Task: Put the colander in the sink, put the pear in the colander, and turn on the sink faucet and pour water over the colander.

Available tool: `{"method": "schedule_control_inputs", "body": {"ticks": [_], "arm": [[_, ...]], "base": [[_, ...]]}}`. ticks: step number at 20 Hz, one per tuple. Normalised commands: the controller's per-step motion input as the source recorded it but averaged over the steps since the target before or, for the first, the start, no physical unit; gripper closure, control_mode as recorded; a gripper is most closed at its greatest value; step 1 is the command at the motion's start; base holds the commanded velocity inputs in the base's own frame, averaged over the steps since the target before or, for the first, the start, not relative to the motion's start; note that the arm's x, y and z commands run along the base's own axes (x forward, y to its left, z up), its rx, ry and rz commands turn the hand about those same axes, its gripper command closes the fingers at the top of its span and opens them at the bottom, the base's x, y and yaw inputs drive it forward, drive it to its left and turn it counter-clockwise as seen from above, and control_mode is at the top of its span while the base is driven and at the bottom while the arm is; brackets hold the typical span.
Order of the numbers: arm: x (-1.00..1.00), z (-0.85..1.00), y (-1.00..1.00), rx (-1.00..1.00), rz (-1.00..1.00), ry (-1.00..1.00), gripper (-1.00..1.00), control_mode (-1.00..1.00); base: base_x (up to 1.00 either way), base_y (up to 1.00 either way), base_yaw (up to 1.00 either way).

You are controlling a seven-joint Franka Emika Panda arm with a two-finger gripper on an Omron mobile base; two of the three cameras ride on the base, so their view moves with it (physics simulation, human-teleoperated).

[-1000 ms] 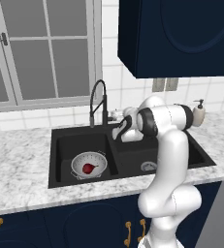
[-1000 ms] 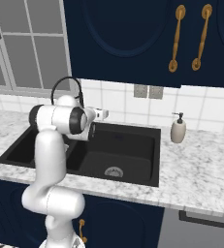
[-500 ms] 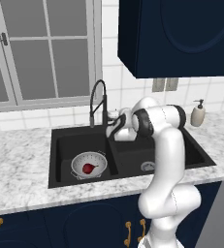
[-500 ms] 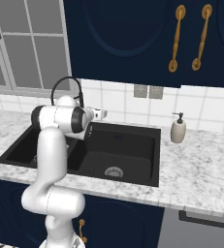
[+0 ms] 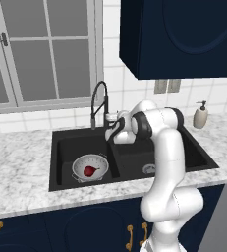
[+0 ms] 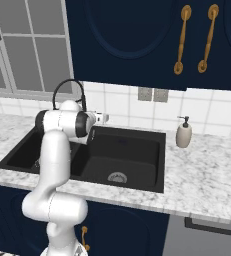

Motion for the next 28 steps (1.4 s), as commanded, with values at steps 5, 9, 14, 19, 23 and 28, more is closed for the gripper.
{"method": "schedule_control_inputs", "body": {"ticks": [5, 9, 14, 19, 23, 28], "arm": [[0.15, -0.03, 0.00, 0.00, 0.05, 0.00, -1.00, -1.00], [0.05, 0.00, 0.00, 0.00, 0.01, 0.00, -1.00, -1.00], [0.07, 0.00, -0.01, 0.00, 0.00, 0.00, -1.00, -1.00], [0.10, 0.00, 0.00, 0.00, 0.00, 0.00, -1.00, -1.00], [0.13, 0.00, 0.00, 0.00, 0.00, 0.00, -1.00, -1.00], [0.12, -0.02, 0.00, 0.00, 0.00, 0.00, -1.00, -1.00]], "base": [[0.00, 0.00, 0.00], [0.00, 0.00, 0.00], [0.00, 0.00, 0.00], [0.00, 0.00, 0.00], [0.00, 0.00, 0.00], [0.00, 0.00, 0.00]]}}
